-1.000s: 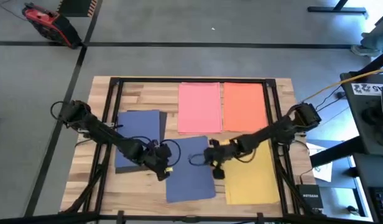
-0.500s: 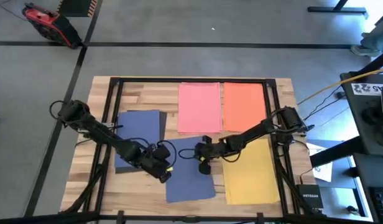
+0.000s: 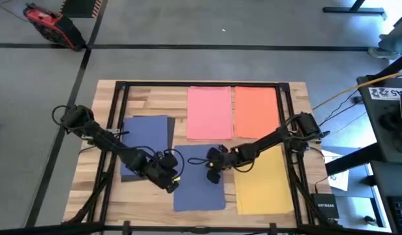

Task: Organize paper
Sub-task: Put all of the blue paper at the lower center of the table

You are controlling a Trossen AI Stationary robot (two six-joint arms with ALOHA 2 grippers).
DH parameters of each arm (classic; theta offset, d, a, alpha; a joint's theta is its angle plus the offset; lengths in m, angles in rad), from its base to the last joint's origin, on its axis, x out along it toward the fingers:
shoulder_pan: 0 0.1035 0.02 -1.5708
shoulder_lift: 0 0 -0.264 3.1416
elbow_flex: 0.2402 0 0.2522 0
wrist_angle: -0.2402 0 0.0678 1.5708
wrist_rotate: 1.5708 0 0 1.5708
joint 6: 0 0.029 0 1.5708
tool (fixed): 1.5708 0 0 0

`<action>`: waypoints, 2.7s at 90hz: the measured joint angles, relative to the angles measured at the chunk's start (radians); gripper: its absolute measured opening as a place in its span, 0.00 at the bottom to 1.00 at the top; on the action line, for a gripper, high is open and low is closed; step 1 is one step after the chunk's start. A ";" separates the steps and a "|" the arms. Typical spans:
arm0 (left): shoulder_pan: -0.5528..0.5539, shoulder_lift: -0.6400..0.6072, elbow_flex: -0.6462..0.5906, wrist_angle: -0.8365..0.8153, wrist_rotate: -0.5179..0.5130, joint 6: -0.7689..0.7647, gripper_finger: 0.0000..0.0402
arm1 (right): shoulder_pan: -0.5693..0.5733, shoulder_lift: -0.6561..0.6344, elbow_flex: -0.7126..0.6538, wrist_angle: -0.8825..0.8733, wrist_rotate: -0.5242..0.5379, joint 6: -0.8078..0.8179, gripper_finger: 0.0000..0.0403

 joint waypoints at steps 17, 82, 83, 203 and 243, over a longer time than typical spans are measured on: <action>0.000 0.000 0.000 0.001 0.000 0.011 0.00 | 0.021 -0.006 -0.002 -0.009 -0.013 0.026 0.00; 0.000 0.000 0.000 -0.033 0.002 0.066 0.00 | 0.042 -0.023 -0.003 -0.029 -0.002 0.109 0.00; 0.000 0.000 0.000 -0.032 0.002 0.066 0.00 | 0.042 -0.023 -0.004 -0.031 0.000 0.109 0.00; -0.098 -0.016 0.000 -0.144 0.018 0.050 0.00 | 0.042 -0.027 0.087 -0.265 -0.001 0.016 0.00; -0.099 -0.016 -0.007 -0.228 0.048 0.182 0.05 | 0.041 -0.110 0.134 -0.309 0.060 -0.016 0.00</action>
